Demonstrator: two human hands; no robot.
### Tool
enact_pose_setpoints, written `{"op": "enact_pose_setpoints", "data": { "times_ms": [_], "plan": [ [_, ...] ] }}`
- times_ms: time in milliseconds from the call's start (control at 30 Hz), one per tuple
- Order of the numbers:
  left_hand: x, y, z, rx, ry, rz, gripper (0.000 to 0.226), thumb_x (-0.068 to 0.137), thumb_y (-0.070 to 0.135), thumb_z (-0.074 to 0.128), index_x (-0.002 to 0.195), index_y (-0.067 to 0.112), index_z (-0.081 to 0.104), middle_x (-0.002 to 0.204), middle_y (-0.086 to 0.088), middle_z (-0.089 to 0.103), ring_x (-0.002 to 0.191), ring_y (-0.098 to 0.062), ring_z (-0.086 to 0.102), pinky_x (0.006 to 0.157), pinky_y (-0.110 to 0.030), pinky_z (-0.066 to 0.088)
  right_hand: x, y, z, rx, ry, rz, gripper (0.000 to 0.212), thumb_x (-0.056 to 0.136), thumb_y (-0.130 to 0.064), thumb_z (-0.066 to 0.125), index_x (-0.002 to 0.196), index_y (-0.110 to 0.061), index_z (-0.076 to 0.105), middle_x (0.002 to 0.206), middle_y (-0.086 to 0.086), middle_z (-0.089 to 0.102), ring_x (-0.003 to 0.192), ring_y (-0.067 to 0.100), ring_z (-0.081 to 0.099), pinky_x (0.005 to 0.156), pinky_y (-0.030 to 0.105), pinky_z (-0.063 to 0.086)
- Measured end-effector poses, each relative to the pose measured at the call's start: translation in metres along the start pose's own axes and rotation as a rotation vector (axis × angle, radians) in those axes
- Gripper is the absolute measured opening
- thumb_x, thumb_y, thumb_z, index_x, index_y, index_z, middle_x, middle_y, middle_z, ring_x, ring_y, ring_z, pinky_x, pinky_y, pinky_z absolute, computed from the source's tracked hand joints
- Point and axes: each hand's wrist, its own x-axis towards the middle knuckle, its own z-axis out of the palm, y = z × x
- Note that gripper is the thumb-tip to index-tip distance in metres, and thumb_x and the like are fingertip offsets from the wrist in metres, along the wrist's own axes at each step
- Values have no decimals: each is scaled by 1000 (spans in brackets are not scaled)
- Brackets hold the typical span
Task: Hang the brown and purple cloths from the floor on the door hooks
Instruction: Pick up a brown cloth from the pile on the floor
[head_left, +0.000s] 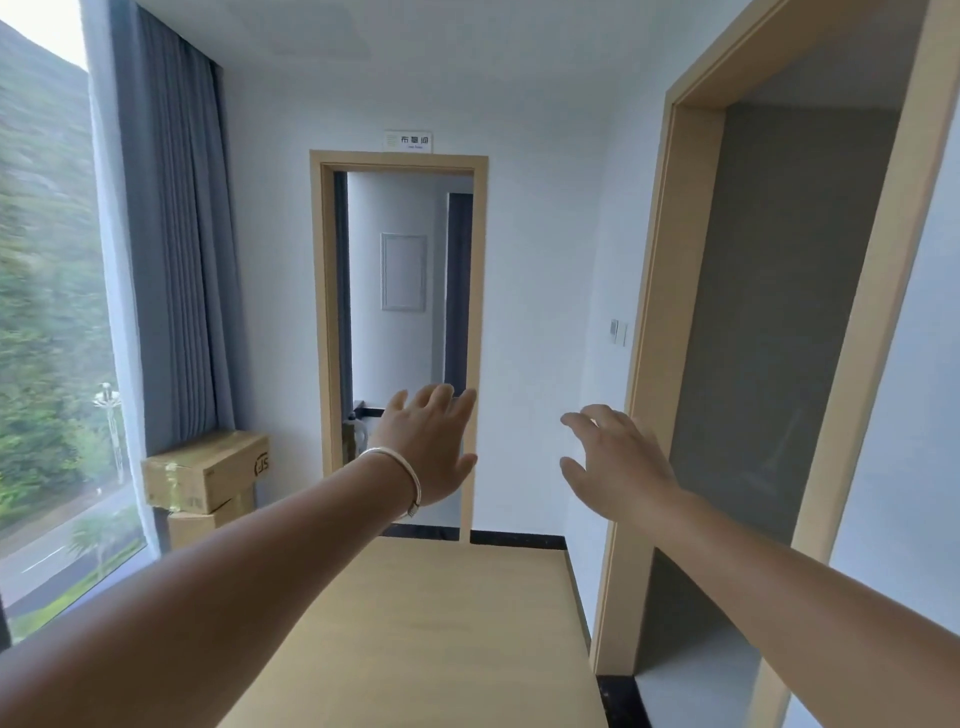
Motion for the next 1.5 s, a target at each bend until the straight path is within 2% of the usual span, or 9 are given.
{"op": "enact_pose_setpoints", "data": {
  "times_ms": [167, 333, 400, 567, 700, 933, 1167, 1300, 1500],
  "plan": [
    [24, -7, 29, -91, -20, -49, 68, 91, 55, 47, 147, 25, 22, 151, -4, 34, 139, -26, 31, 112, -46, 29, 20, 0, 24, 82, 10, 43, 51, 93, -36, 46, 143, -26, 38, 146, -5, 39, 135, 18, 32, 112, 40, 24],
    [49, 1, 67, -74, -66, -65, 66, 92, 58, 41, 149, 33, 18, 158, -2, 21, 148, -26, 11, 116, -60, 9, 33, 10, 65, 48, 26, 30, 53, 93, -37, 48, 144, -27, 36, 151, -1, 34, 141, 18, 23, 114, 46, 19],
    [60, 9, 86, -78, -62, -79, 66, 92, 58, 41, 149, 33, 17, 158, -2, 20, 148, -27, 8, 116, -63, 8, 39, 22, 83, 48, 23, 19, 54, 93, -39, 48, 144, -28, 35, 152, 0, 33, 143, 18, 20, 115, 47, 17],
    [89, 43, 130, -120, -64, -106, 68, 93, 58, 39, 150, 33, 13, 159, -5, 17, 148, -27, 5, 116, -62, 8, 62, 62, 122, 138, -11, 33, 56, 92, -43, 52, 144, -28, 37, 151, -1, 35, 144, 19, 19, 115, 49, 17],
    [114, 73, 173, -169, -131, -149, 71, 93, 61, 36, 151, 35, 5, 161, -5, 10, 149, -25, -1, 117, -59, 5, 84, 101, 150, 198, -27, 67, 56, 91, -43, 55, 142, -28, 40, 149, -3, 37, 144, 19, 19, 115, 48, 18],
    [167, 98, 219, -243, -217, -238, 71, 92, 62, 38, 150, 36, 8, 161, -4, 10, 149, -25, -3, 118, -58, 5, 126, 144, 198, 300, -99, 57, 55, 90, -41, 57, 141, -28, 42, 149, -5, 37, 144, 18, 18, 115, 48, 18],
    [226, 80, 260, -203, -346, -209, 72, 92, 63, 39, 150, 36, 5, 161, -4, 8, 149, -25, -4, 117, -59, 4, 187, 164, 243, 280, -137, 29, 51, 91, -38, 55, 141, -29, 42, 149, -6, 37, 144, 16, 16, 117, 47, 14],
    [261, 62, 296, -268, -446, -203, 74, 90, 64, 42, 150, 38, 7, 159, -2, 14, 149, -24, 2, 115, -59, 6, 228, 167, 274, 278, -151, 58, 53, 91, -40, 55, 142, -30, 40, 150, -5, 35, 145, 16, 14, 117, 47, 12],
    [318, 21, 350, -403, -392, -233, 74, 89, 61, 46, 148, 37, 9, 157, -2, 17, 148, -22, 4, 116, -57, 8, 310, 161, 322, 277, -202, 115, 55, 91, -41, 54, 143, -30, 38, 150, -5, 34, 144, 15, 15, 115, 47, 16]
  ]
}}
